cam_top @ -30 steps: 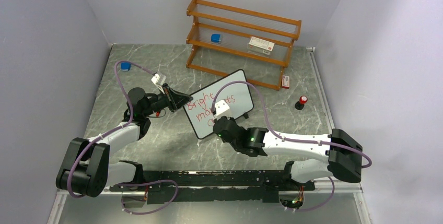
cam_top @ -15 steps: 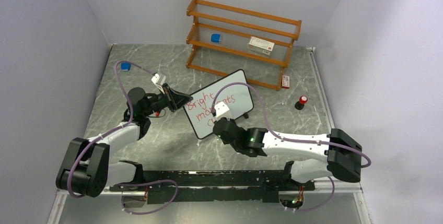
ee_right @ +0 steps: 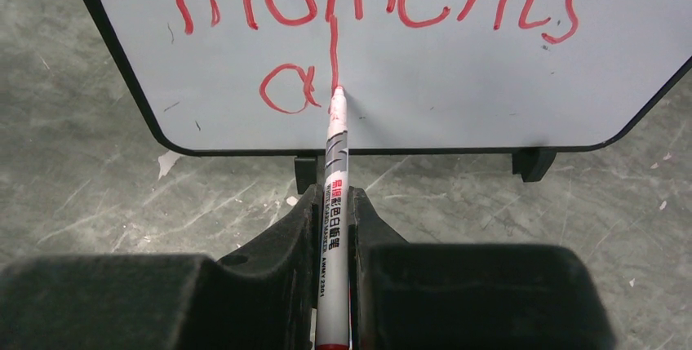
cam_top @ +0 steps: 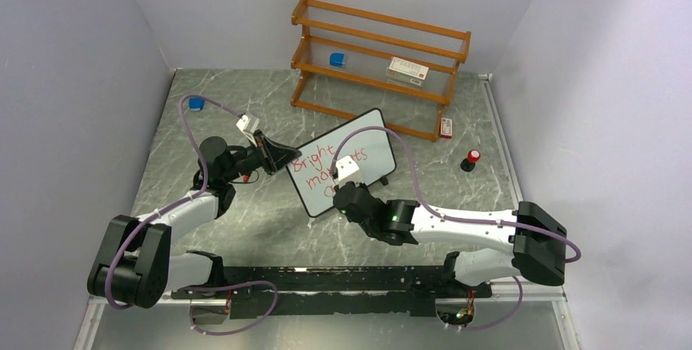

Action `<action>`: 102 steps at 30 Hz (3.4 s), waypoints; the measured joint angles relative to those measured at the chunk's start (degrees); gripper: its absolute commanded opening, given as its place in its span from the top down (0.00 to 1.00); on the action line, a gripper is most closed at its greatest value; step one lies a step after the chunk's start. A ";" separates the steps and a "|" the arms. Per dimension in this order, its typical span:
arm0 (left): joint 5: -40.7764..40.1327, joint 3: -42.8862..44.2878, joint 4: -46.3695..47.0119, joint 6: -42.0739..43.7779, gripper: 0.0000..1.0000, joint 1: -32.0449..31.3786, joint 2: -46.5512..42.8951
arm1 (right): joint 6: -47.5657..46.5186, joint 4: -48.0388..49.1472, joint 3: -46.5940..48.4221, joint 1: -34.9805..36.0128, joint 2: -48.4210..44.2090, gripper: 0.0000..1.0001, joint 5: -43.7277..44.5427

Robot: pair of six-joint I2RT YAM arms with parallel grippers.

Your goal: Write a sentence on the whiteboard

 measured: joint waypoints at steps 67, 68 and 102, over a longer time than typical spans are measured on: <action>-0.33 0.02 -0.22 0.22 0.95 -0.11 0.00 | 0.55 1.38 -3.76 -4.42 -5.95 1.00 -2.01; -0.33 0.02 -0.24 0.22 0.95 -0.11 0.00 | 0.50 1.57 -3.78 -4.52 -5.62 1.00 -2.23; -0.42 0.33 -0.87 0.44 0.95 -0.11 0.00 | -0.50 3.76 -4.50 -7.15 -5.22 1.00 -1.62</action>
